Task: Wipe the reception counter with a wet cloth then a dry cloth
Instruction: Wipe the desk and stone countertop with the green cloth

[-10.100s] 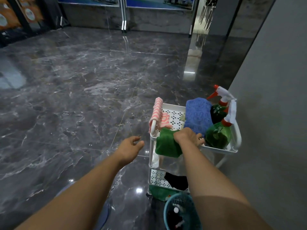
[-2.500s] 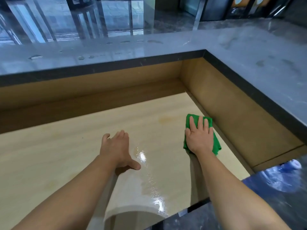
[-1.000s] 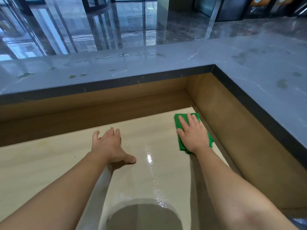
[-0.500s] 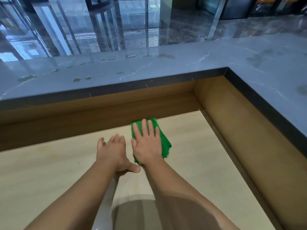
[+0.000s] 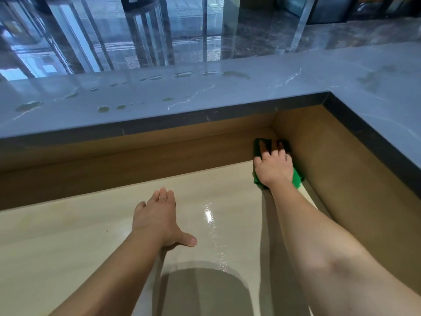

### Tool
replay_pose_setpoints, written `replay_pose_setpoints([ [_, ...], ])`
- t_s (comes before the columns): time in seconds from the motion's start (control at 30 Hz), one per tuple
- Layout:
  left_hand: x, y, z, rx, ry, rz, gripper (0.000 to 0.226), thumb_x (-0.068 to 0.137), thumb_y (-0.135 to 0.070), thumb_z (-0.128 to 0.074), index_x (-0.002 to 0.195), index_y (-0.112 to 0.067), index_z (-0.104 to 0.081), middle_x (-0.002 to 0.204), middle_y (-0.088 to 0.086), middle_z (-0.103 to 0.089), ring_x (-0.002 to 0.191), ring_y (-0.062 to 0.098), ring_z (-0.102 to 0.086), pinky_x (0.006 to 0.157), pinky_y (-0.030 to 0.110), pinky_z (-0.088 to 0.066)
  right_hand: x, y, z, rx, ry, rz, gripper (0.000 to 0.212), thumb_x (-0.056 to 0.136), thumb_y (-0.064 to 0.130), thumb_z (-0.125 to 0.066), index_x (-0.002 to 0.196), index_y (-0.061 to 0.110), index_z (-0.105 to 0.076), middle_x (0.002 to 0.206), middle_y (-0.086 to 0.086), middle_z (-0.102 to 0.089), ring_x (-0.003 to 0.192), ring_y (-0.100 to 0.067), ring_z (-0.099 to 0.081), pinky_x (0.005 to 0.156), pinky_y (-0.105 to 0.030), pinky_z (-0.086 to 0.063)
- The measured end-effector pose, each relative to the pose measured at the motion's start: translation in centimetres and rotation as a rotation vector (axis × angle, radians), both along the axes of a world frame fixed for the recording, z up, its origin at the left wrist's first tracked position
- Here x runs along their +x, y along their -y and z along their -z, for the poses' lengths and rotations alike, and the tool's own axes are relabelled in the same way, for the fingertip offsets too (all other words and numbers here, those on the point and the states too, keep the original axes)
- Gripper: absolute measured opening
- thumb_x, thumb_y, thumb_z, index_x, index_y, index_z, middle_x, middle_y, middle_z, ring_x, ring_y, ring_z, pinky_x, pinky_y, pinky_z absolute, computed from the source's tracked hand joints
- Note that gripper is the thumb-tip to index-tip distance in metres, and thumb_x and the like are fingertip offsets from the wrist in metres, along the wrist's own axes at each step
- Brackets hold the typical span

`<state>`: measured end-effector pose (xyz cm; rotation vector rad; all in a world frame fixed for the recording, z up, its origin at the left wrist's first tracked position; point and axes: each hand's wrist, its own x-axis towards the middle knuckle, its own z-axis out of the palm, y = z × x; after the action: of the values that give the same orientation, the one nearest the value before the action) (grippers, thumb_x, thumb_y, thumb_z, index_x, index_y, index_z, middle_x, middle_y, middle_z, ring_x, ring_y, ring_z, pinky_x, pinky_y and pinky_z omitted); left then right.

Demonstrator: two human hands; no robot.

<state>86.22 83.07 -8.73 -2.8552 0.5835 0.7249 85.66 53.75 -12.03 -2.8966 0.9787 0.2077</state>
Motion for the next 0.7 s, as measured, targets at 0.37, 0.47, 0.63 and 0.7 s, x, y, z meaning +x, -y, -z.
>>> replay_pose_setpoints([
  [0.37,0.0,0.3,-0.4,0.063,-0.060,-0.045,0.142,0.051,-0.082,-0.068,0.153,-0.018,0.005,0.162,-0.001,0.007,0.149,0.016,0.004,0.115,0.058,-0.013,5.7,-16.2,0.1,0.144,0.019,-0.565,0.057,0.100,0.045,-0.023,0.155,0.038,-0.007,0.163,0.000,0.006,0.150,-0.021,0.008,0.120,-0.044,-0.003],
  [0.47,0.2,0.5,-0.5,0.104,-0.049,-0.019,0.141,0.052,-0.084,-0.065,0.153,-0.016,0.004,0.162,0.001,0.004,0.149,0.018,0.001,0.115,0.056,-0.012,6.0,-12.0,0.3,0.166,0.026,-0.645,0.057,0.100,0.050,-0.027,0.153,0.043,-0.009,0.164,0.007,0.004,0.150,-0.014,0.007,0.121,-0.040,-0.003],
  [0.63,0.1,0.6,-0.5,0.126,-0.030,-0.012,0.142,0.051,-0.086,-0.062,0.153,-0.014,0.004,0.162,0.001,0.004,0.149,0.016,0.001,0.115,0.055,-0.007,4.8,-1.6,0.7,0.104,0.022,-0.334,0.058,0.101,0.050,-0.025,0.154,0.041,-0.005,0.164,0.004,0.005,0.150,-0.016,0.006,0.121,-0.042,-0.008],
  [0.7,0.0,0.5,-0.5,0.117,-0.026,-0.012,0.141,0.051,-0.086,-0.062,0.153,-0.015,0.004,0.162,0.001,0.005,0.149,0.016,0.002,0.115,0.055,-0.007,3.8,1.5,0.5,0.086,0.007,-0.202,0.057,0.102,0.050,-0.023,0.154,0.039,-0.003,0.164,0.004,0.007,0.150,-0.018,0.007,0.121,-0.042,-0.006],
])
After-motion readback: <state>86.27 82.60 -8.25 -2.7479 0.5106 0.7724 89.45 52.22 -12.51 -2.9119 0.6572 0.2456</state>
